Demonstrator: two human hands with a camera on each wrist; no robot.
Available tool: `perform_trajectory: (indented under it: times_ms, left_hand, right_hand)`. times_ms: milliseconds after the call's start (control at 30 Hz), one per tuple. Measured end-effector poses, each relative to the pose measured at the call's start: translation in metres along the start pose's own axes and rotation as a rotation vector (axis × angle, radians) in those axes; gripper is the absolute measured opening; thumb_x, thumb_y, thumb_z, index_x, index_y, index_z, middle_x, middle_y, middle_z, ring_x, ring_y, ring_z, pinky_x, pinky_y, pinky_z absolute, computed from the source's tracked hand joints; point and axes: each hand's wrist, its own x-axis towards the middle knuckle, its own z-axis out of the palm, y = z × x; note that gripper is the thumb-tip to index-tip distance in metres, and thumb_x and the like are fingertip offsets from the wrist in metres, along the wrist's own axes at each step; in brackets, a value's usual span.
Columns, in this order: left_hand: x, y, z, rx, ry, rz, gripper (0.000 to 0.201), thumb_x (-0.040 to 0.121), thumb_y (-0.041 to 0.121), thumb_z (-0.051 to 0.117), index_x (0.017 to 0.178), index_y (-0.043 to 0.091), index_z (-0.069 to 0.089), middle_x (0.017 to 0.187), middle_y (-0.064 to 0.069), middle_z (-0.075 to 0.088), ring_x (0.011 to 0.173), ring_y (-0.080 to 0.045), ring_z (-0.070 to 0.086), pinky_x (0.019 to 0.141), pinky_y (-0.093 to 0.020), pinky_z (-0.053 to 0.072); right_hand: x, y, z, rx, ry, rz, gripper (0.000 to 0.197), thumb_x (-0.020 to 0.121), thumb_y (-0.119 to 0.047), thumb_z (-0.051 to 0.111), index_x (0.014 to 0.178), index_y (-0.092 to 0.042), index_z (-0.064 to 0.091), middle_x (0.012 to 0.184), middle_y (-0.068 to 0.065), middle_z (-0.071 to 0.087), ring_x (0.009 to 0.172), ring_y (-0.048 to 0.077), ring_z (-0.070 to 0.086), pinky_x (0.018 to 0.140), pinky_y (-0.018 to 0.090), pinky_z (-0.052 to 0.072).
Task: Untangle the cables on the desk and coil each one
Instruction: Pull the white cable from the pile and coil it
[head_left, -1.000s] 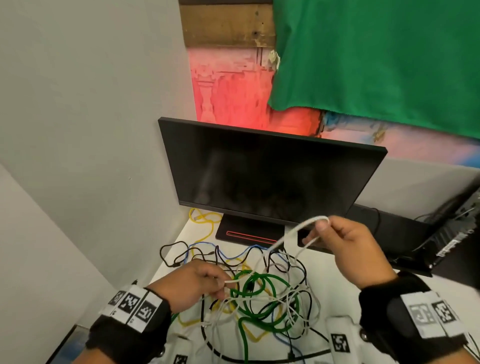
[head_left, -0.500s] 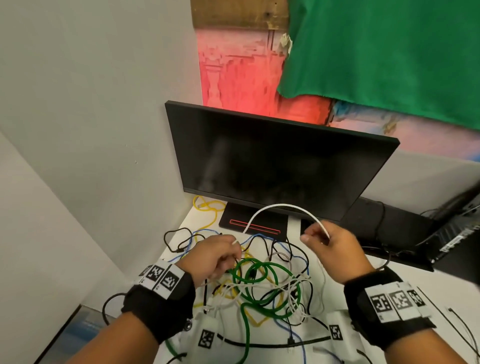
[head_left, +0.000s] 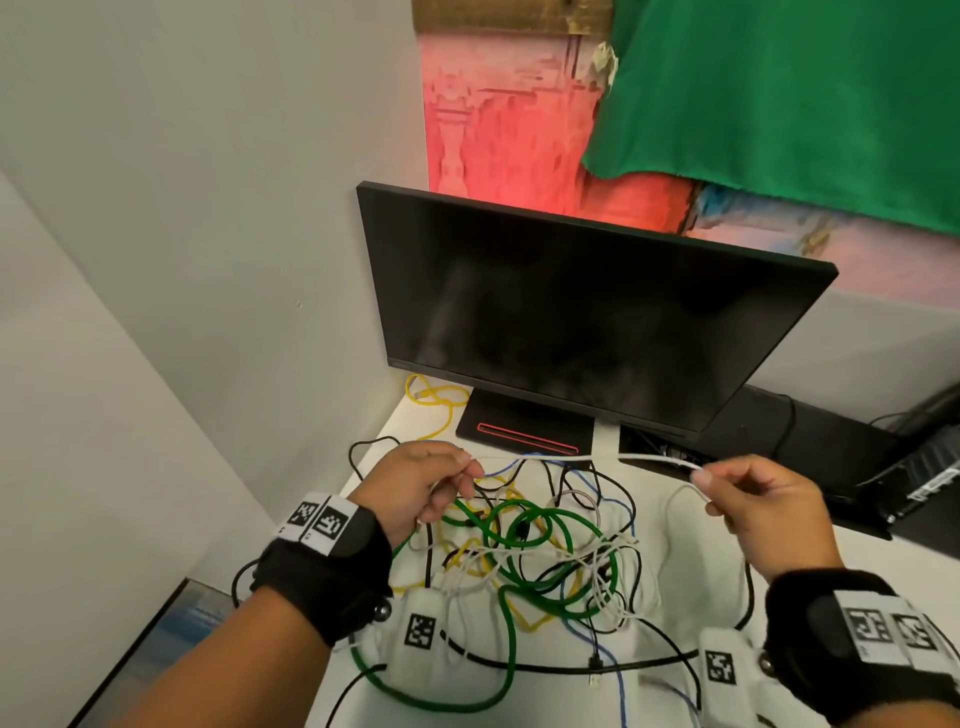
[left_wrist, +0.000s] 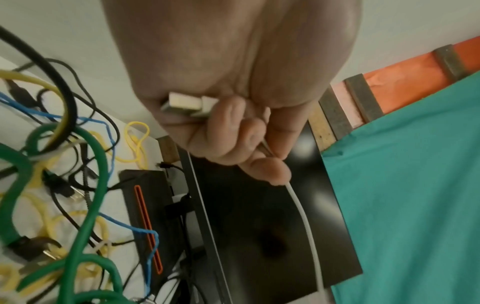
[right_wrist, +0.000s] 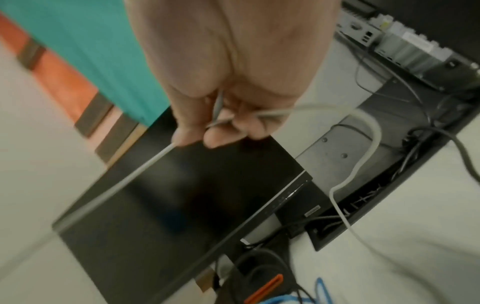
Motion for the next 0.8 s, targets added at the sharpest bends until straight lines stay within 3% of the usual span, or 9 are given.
perform_trajectory:
  times_ms: [67, 167, 267, 333, 400, 567, 633, 700, 800]
  left_hand:
    - [-0.001, 0.002, 0.013, -0.009, 0.002, 0.052, 0.030, 0.098, 0.008, 0.050, 0.080, 0.008, 0.074, 0.069, -0.011, 0.068, 0.051, -0.014, 0.054, 0.044, -0.020, 0.043]
    - [-0.002, 0.002, 0.035, 0.033, 0.028, 0.164, 0.021, 0.095, 0.005, 0.056, 0.086, 0.008, 0.075, 0.082, -0.014, 0.075, 0.069, -0.018, 0.069, 0.064, -0.025, 0.058]
    - [-0.003, -0.002, 0.050, 0.148, 0.005, 0.210, 0.017, 0.091, 0.004, 0.062, 0.084, 0.012, 0.075, 0.083, -0.012, 0.076, 0.076, -0.022, 0.072, 0.073, -0.031, 0.059]
    - [-0.007, -0.003, 0.053, 0.231, -0.031, 0.195, 0.019, 0.093, 0.002, 0.059, 0.084, 0.010, 0.073, 0.077, -0.007, 0.076, 0.074, -0.020, 0.072, 0.070, -0.030, 0.059]
    - [-0.012, -0.003, 0.051, 0.309, -0.076, 0.172, 0.022, 0.096, 0.004, 0.054, 0.082, 0.007, 0.071, 0.065, -0.002, 0.072, 0.058, -0.014, 0.068, 0.057, -0.021, 0.053]
    - [-0.019, 0.002, 0.054, 0.264, -0.231, 0.061, 0.035, 0.102, 0.016, 0.044, 0.077, 0.008, 0.067, 0.048, -0.001, 0.050, 0.042, -0.013, 0.042, 0.044, -0.022, 0.038]
    - [-0.018, 0.007, 0.056, 0.193, -0.266, 0.022, 0.034, 0.102, 0.018, 0.044, 0.076, 0.008, 0.064, 0.049, 0.001, 0.043, 0.040, -0.010, 0.033, 0.042, -0.020, 0.029]
    - [-0.016, 0.010, 0.055, 0.150, -0.267, 0.003, 0.035, 0.102, 0.017, 0.045, 0.072, 0.011, 0.063, 0.050, 0.001, 0.040, 0.040, -0.008, 0.030, 0.042, -0.019, 0.025]
    - [-0.017, 0.010, 0.056, 0.238, -0.238, 0.033, 0.033, 0.102, 0.014, 0.047, 0.075, 0.010, 0.066, 0.053, -0.002, 0.052, 0.042, -0.013, 0.045, 0.045, -0.024, 0.041]
  right_hand:
    - [-0.009, -0.008, 0.020, -0.307, -0.049, 0.052, 0.018, 0.089, -0.027, 0.071, 0.072, -0.027, 0.068, 0.074, -0.005, 0.069, 0.070, 0.014, 0.066, 0.069, 0.033, 0.052]
    - [-0.041, -0.023, 0.061, -0.733, -0.589, -0.054, 0.023, 0.098, -0.041, 0.055, 0.077, -0.034, 0.059, 0.081, -0.011, 0.063, 0.077, 0.003, 0.058, 0.071, 0.024, 0.045]
    - [-0.066, -0.041, 0.088, -0.612, -0.831, -0.255, 0.028, 0.100, -0.046, 0.047, 0.080, -0.031, 0.058, 0.079, -0.009, 0.063, 0.074, 0.003, 0.058, 0.069, 0.027, 0.049]
    - [-0.069, -0.056, 0.092, -0.417, -0.751, -0.337, 0.024, 0.098, -0.043, 0.046, 0.077, -0.039, 0.056, 0.073, -0.016, 0.061, 0.069, 0.001, 0.056, 0.065, 0.021, 0.046]
    - [-0.065, -0.066, 0.093, -0.289, -0.574, -0.398, 0.028, 0.098, -0.039, 0.047, 0.071, -0.045, 0.051, 0.067, -0.021, 0.058, 0.066, 0.001, 0.054, 0.058, 0.014, 0.037]
    - [-0.057, -0.064, 0.098, -0.249, -0.281, -0.353, 0.024, 0.101, -0.026, 0.050, 0.078, -0.025, 0.053, 0.071, -0.007, 0.053, 0.066, 0.009, 0.050, 0.060, 0.026, 0.039]
    - [-0.057, -0.063, 0.099, -0.157, -0.295, -0.335, 0.019, 0.102, -0.025, 0.049, 0.086, -0.021, 0.057, 0.072, -0.007, 0.057, 0.063, 0.007, 0.052, 0.060, 0.021, 0.041]
    - [-0.058, -0.064, 0.098, -0.003, -0.463, -0.251, 0.015, 0.103, -0.027, 0.049, 0.094, -0.027, 0.061, 0.072, -0.006, 0.065, 0.054, 0.005, 0.054, 0.054, 0.017, 0.043]
    - [-0.055, -0.060, 0.097, -0.082, -0.515, -0.256, 0.023, 0.101, -0.030, 0.053, 0.081, -0.031, 0.062, 0.062, -0.008, 0.062, 0.052, 0.002, 0.052, 0.055, 0.017, 0.040]
